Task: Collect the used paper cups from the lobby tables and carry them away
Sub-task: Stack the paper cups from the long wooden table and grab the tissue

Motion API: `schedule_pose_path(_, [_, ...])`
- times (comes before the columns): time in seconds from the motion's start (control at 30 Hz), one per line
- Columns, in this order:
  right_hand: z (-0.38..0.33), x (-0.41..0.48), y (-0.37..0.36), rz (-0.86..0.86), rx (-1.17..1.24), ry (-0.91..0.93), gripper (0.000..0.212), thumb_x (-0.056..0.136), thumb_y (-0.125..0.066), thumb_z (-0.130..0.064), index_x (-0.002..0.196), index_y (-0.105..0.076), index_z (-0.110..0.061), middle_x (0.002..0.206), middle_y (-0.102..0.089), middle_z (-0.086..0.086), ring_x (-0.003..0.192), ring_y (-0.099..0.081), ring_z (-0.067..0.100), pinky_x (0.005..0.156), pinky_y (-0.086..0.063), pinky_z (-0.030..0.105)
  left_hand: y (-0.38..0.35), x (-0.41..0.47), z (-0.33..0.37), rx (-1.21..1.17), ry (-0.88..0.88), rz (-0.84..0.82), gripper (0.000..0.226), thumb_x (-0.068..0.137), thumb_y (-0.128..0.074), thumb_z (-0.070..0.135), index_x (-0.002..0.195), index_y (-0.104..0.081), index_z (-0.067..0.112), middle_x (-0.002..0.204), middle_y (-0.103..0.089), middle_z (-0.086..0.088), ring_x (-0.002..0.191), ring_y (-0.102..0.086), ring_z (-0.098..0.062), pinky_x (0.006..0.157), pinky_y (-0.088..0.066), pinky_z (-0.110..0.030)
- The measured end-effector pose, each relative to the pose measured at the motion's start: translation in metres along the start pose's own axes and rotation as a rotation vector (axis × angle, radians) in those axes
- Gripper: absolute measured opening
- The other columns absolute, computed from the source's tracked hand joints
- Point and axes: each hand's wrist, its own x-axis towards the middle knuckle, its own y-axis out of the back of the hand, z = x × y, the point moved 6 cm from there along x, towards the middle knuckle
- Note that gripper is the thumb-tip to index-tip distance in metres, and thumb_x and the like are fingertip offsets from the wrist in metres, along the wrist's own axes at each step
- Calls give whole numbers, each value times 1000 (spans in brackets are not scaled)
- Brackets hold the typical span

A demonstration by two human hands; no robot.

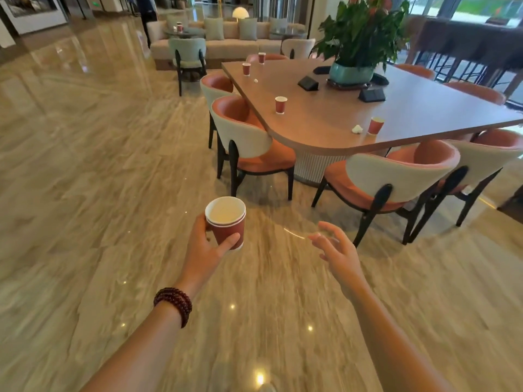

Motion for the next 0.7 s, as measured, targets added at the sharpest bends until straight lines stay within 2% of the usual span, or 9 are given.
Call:
schedule_pose_path(0.17, [-11, 105, 19, 1, -18, -8, 34, 90, -58, -34, 123, -53, -30, 99, -69, -8, 99, -63, 3, 87, -48, 27, -52, 101, 9, -23, 5, 1, 62, 75, -76, 32, 124, -38, 39, 116, -51, 16, 102, -49, 6, 78, -37, -13])
schedule_pose_path(0.27, [-9, 154, 27, 18, -7, -23, 34, 90, -59, -33, 123, -52, -30, 100, -70, -9, 98, -63, 1, 84, -47, 23, -81, 152, 7, -31, 9, -21, 63, 74, -77, 31, 126, -39, 35, 118, -51, 12, 103, -49, 6, 77, -38, -11])
schedule_pose_path(0.37, [-3, 205, 31, 38, -16, -40, 34, 89, -60, -36, 122, -52, -33, 101, -70, -9, 98, -63, 0, 82, -47, 22, -110, 206, 0, -70, -3, -53, 62, 73, -78, 30, 121, -40, 41, 116, -52, 23, 106, -49, 10, 76, -39, -6])
schedule_pose_path(0.43, [2, 243, 33, 64, -24, -48, 34, 89, -61, -36, 121, -52, -35, 100, -71, -10, 96, -63, -1, 83, -48, 23, -129, 245, -6, -85, -14, -86, 62, 73, -79, 29, 120, -40, 44, 116, -51, 26, 109, -50, 4, 79, -39, -10])
schedule_pose_path(0.57, [1, 330, 34, 104, 3, -62, 32, 88, -60, -38, 119, -51, -39, 100, -69, -12, 94, -63, -2, 75, -46, 20, -166, 332, -18, -109, -36, -168, 64, 73, -79, 30, 118, -39, 52, 121, -51, 19, 113, -51, -6, 90, -44, -26])
schedule_pose_path(0.7, [-7, 416, 35, 154, 33, -62, 34, 89, -60, -35, 122, -49, -35, 102, -68, -9, 96, -63, 1, 72, -46, 19, -203, 420, -24, -73, -45, -236, 72, 69, -81, 29, 126, -38, 39, 119, -49, 21, 114, -49, -6, 98, -43, -30])
